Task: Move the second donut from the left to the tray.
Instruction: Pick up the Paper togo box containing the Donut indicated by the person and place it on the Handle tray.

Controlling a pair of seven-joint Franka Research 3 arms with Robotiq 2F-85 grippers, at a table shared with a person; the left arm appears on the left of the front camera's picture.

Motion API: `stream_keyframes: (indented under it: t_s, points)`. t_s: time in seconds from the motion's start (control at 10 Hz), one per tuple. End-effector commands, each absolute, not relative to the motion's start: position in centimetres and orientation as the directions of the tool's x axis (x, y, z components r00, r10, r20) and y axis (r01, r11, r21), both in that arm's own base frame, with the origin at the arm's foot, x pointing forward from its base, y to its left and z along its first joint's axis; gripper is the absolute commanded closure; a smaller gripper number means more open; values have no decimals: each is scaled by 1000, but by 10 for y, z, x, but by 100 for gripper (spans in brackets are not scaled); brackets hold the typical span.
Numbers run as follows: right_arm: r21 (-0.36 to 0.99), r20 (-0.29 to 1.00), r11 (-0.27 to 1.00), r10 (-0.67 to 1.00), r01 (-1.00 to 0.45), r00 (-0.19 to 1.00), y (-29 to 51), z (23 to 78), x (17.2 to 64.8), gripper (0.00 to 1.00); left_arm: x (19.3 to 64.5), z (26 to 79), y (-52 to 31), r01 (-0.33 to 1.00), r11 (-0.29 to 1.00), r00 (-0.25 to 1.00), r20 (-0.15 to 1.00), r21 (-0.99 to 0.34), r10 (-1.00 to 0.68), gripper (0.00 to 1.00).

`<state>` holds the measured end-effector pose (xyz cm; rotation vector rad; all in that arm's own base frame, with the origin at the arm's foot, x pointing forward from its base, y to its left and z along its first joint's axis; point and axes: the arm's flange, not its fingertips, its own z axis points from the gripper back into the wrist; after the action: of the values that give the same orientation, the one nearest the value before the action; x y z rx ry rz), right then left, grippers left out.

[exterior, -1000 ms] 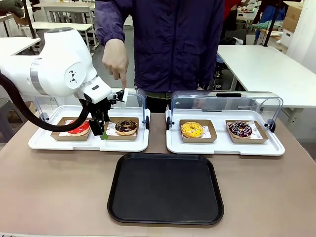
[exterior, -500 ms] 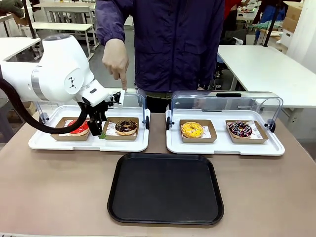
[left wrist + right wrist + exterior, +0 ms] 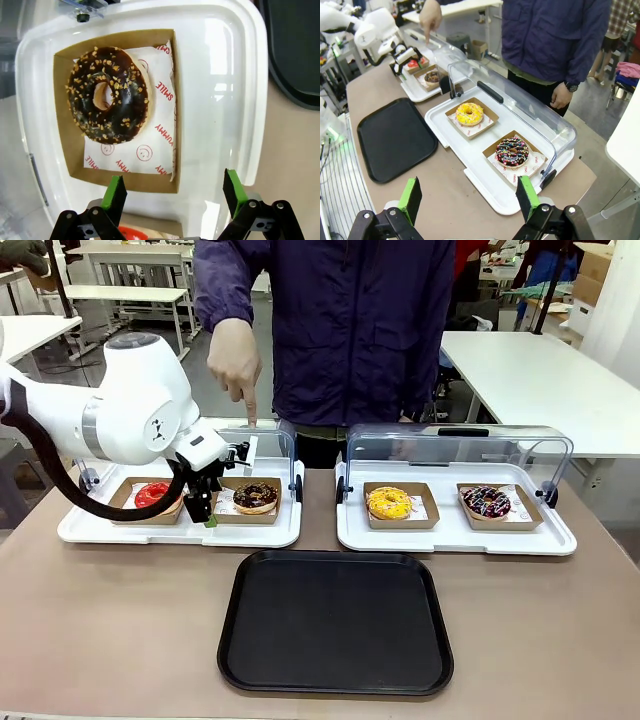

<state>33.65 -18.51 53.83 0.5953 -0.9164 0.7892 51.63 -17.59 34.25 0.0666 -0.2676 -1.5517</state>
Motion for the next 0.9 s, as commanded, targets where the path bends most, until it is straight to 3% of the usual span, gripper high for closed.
stream_keyframes:
  t_s: [0.0,0.6,0.7,0.8]
  points:
    - [100,882,573,327,-814,339,-185,540,339,0,524,335,-181,974,16,-8,106,227,-994,0]
    - [100,882,573,327,-814,339,-185,540,339,0,534,320,-181,974,19,-3,99,225,-995,0]
    - [100,882,573,327,-814,339,-185,540,339,0,535,319,-182,977,14,-7,98,214,-995,12]
    - [100,882,573,327,-814,339,-185,540,339,0,536,317,-183,980,15,-6,103,199,-995,60]
